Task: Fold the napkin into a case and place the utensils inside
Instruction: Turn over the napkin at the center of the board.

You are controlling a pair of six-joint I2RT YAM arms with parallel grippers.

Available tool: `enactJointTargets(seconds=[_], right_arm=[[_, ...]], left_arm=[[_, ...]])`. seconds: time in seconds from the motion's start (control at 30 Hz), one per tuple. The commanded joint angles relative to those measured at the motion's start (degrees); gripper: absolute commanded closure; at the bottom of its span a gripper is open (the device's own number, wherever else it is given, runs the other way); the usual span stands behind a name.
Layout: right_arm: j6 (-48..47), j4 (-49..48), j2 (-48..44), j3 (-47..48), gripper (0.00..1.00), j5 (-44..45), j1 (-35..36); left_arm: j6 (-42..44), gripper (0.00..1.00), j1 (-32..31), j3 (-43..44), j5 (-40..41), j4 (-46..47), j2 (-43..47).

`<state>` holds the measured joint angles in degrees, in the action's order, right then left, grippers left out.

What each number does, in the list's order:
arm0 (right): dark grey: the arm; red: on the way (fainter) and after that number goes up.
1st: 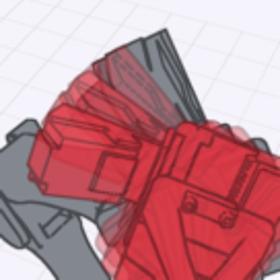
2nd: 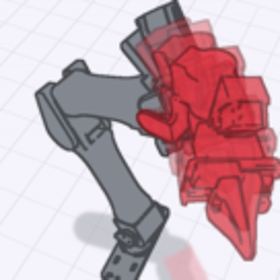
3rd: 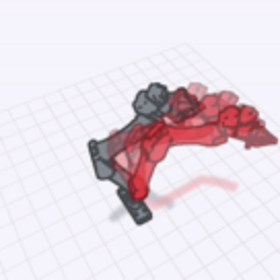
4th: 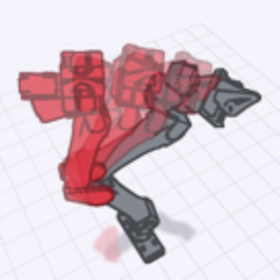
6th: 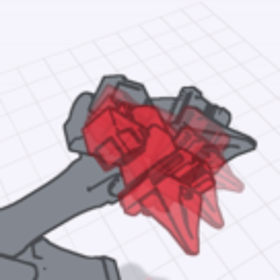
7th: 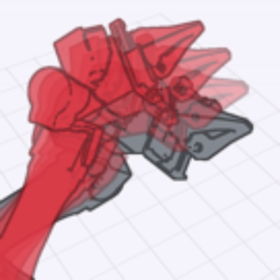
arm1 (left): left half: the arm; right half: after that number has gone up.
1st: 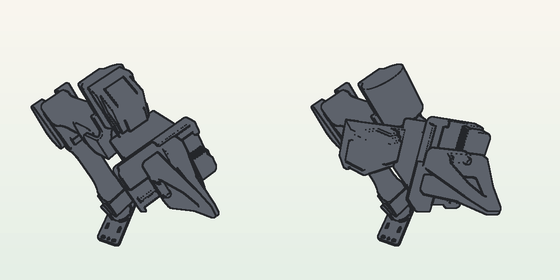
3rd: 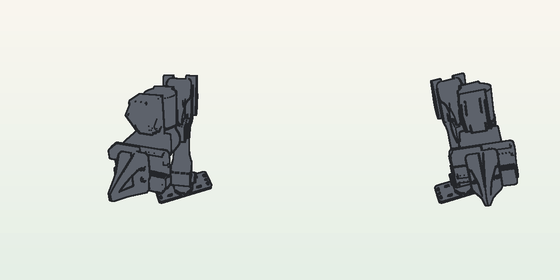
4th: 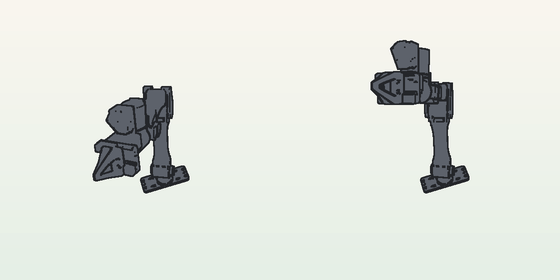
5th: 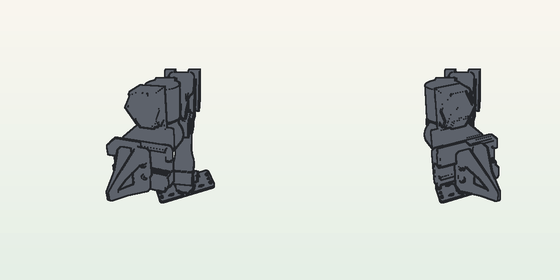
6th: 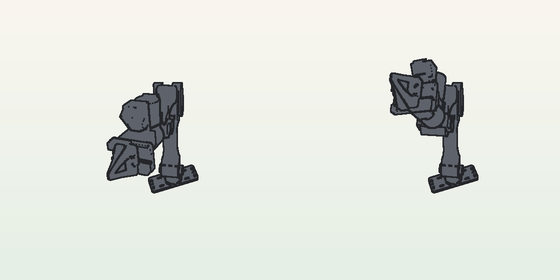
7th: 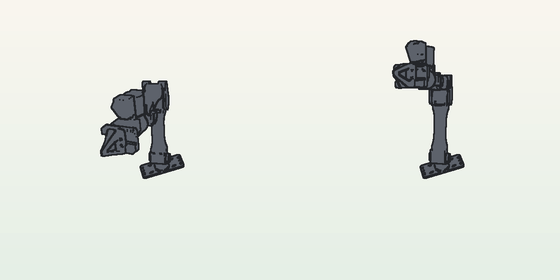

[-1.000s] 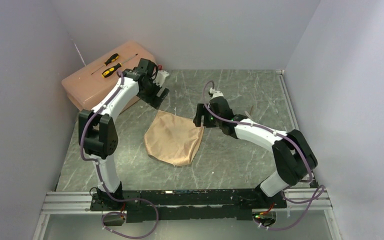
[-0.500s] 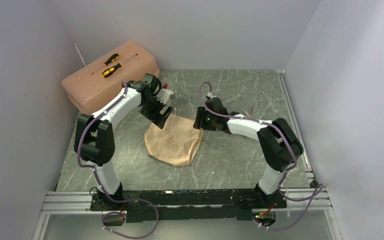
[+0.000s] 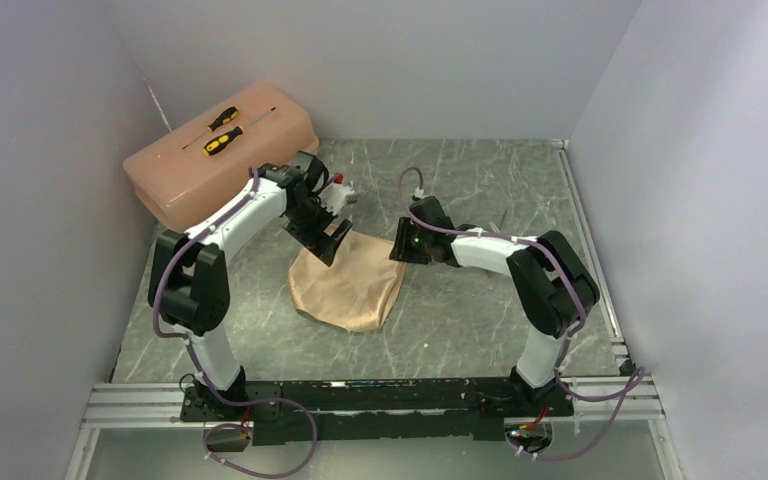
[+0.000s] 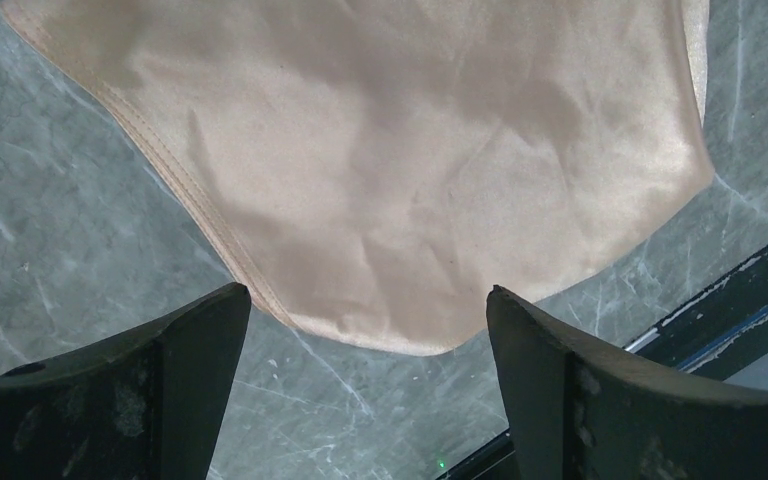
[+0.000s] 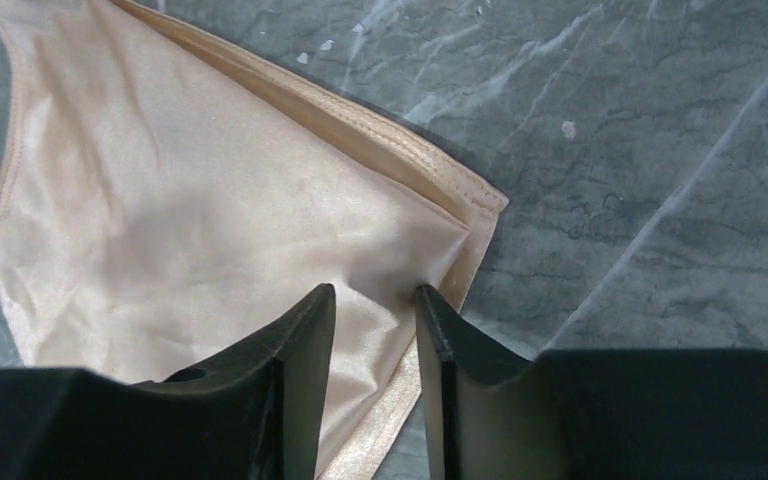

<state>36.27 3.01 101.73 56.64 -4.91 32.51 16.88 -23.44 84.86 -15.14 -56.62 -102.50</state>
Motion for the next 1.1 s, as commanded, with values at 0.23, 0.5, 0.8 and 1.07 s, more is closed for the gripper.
enactJointTargets(seconds=[0.23,0.5,0.8,1.07], right_arm=[[-0.6,-1.4,1.5,3.4,0.92,0.4,-2.0],[-2.3,-1.8,0.5,2.5,1.00,-0.3,-4.8],[-3.4,-2.8,2.2,3.7,0.78,-3.6,-5.3],[-5.7,-0.6,-1.8,4.2,0.43,-3.3,-5.3]], left_arm=[[2.8,0.06,-0.2,-3.0,-4.2,-0.9,4.7],[3.0,0.06,-3.1,-2.9,-4.8,-1.2,3.4],[3.9,0.06,-9.3,-4.9,-2.3,-1.3,2.7],[5.3,0.06,-9.2,-2.5,2.6,0.7,0.6]])
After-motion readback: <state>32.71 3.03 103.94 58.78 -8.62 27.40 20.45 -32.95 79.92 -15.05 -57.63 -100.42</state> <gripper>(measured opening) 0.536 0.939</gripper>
